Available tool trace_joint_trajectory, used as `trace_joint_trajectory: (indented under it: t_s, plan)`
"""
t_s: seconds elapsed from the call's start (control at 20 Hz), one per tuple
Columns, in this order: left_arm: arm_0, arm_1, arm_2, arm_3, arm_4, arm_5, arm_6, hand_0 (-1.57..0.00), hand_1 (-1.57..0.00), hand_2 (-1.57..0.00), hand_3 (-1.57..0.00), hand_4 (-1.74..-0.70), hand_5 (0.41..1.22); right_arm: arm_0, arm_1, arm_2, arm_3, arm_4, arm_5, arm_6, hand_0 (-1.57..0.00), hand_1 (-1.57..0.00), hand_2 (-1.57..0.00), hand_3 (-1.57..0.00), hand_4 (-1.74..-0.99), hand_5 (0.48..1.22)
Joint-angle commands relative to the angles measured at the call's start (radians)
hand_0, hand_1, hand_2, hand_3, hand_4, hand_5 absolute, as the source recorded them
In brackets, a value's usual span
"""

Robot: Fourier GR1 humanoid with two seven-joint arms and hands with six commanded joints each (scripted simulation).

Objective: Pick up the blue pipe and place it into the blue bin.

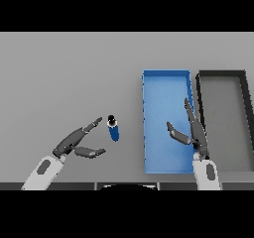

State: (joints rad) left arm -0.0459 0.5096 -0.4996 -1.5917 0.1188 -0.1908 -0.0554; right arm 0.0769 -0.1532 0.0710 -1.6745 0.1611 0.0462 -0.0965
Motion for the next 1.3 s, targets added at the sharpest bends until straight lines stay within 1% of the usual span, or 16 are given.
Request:
trace_joint_trajectory:
  t_s: [0.0, 0.05, 0.1, 0.2, 0.35, 0.4, 0.55, 0.65, 0.8, 0.9, 0.95, 1.0, 1.05, 1.1, 1.15, 1.25]
  plan:
    - [-0.013, -0.023, -0.012, 0.008, -0.008, 0.003, -0.001, 0.0, 0.0, 0.0, 0.0, -1.15, 0.452, -0.012, 0.004, 0.0, 0.004, -0.001, -0.002, 0.009, 0.0, 0.0, 0.0, 0.0, -1.218, 0.627]
    - [-0.044, -0.047, -0.013, 0.035, -0.016, 0.009, 0.005, 0.0, 0.0, 0.0, 0.0, -1.15, 0.456, -0.015, -0.004, -0.008, 0.01, -0.002, -0.001, 0.015, 0.0, 0.0, 0.0, 0.0, -1.217, 0.626]
    - [-0.042, -0.062, -0.021, 0.053, -0.025, 0.01, -0.013, 0.0, 0.0, 0.0, 0.0, -1.15, 0.459, -0.012, -0.006, -0.011, 0.008, -0.009, 0.003, 0.013, 0.0, 0.0, 0.0, 0.0, -1.214, 0.624]
    - [-0.084, -0.121, -0.024, 0.102, -0.032, 0.028, -0.001, 0.0, 0.0, 0.0, 0.0, -1.15, 0.46, -0.004, -0.008, -0.012, -0.002, -0.005, -0.002, 0.015, 0.0, 0.0, 0.0, 0.0, -1.201, 0.62]
    - [-0.114, -0.171, -0.035, 0.151, -0.046, 0.035, -0.028, 0.0, 0.0, 0.0, 0.0, -1.13, 0.459, 0.019, -0.01, -0.011, -0.013, -0.012, 0.009, 0.007, 0.0, 0.0, 0.0, 0.0, -1.21, 0.631]
    - [-0.124, -0.183, -0.038, 0.169, -0.054, 0.036, -0.035, 0.0, 0.0, 0.0, 0.0, -1.12, 0.456, 0.008, -0.008, -0.015, 0.002, -0.011, 0.004, 0.004, 0.0, 0.0, 0.0, 0.0, -1.211, 0.634]
    - [-0.176, -0.218, -0.049, 0.239, -0.109, 0.071, 0.0, 0.0, 0.0, 0.0, 0.0, -1.06, 0.425, -0.003, -0.014, -0.019, -0.002, -0.017, 0.008, 0.008, 0.0, 0.0, 0.0, 0.0, -1.222, 0.642]
    - [-0.172, -0.243, -0.058, 0.256, -0.107, 0.066, -0.023, 0.0, 0.0, 0.0, 0.0, -1.06, 0.42, 0.003, -0.018, -0.018, -0.005, -0.01, 0.006, -0.002, 0.0, 0.0, 0.0, 0.0, -1.214, 0.645]
    - [-0.181, -0.288, -0.061, 0.29, -0.097, 0.064, -0.059, 0.0, 0.0, 0.0, 0.0, -1.11, 0.463, 0.008, -0.01, -0.011, 0.003, 0.0, 0.001, -0.015, 0.0, 0.0, 0.0, 0.0, -1.207, 0.65]
    - [-0.171, -0.315, -0.05, 0.293, -0.065, 0.062, -0.074, 0.0, -0.04, -0.15, -0.12, -1.19, 0.55, 0.017, -0.013, -0.015, 0.001, -0.001, 0.0, -0.028, 0.0, 0.0, 0.0, 0.0, -1.213, 0.655]
    - [-0.175, -0.331, -0.041, 0.303, -0.05, 0.064, -0.078, -0.01, -0.16, -0.31, -0.28, -1.24, 0.613, 0.01, -0.014, -0.017, -0.003, -0.003, 0.001, -0.024, 0.0, 0.0, 0.0, 0.0, -1.217, 0.655]
    - [-0.179, -0.341, -0.026, 0.311, -0.023, 0.053, -0.083, -0.12, -0.32, -0.49, -0.53, -1.28, 0.735, 0.009, -0.015, -0.019, 0.003, -0.001, -0.002, -0.021, 0.0, 0.0, 0.0, 0.0, -1.22, 0.656]
    - [-0.17, -0.341, -0.021, 0.309, -0.014, 0.051, -0.103, -0.36, -0.55, -0.69, -0.74, -1.37, 0.832, 0.02, -0.016, -0.017, -0.002, -0.003, 0.002, -0.028, 0.0, 0.0, 0.0, 0.0, -1.22, 0.656]
    - [-0.166, -0.351, -0.025, 0.298, -0.017, 0.067, -0.084, -0.6, -0.75, -0.87, -0.91, -1.44, 0.91, 0.016, -0.015, -0.017, -0.005, 0.002, -0.004, -0.013, 0.0, 0.0, 0.0, 0.0, -1.219, 0.657]
    - [-0.164, -0.352, -0.028, 0.295, -0.012, 0.057, -0.071, -0.8, -0.92, -1.01, -1.03, -1.5, 0.972, 0.017, -0.015, -0.019, -0.002, -0.009, 0.004, -0.017, 0.0, 0.0, 0.0, 0.0, -1.224, 0.658]
    - [-0.169, -0.367, -0.04, 0.299, -0.028, 0.062, -0.09, -1.07, -1.15, -1.21, -1.19, -1.58, 1.062, 0.009, -0.007, -0.018, 0.003, -0.016, 0.007, -0.006, 0.0, 0.0, 0.0, 0.0, -1.233, 0.66]
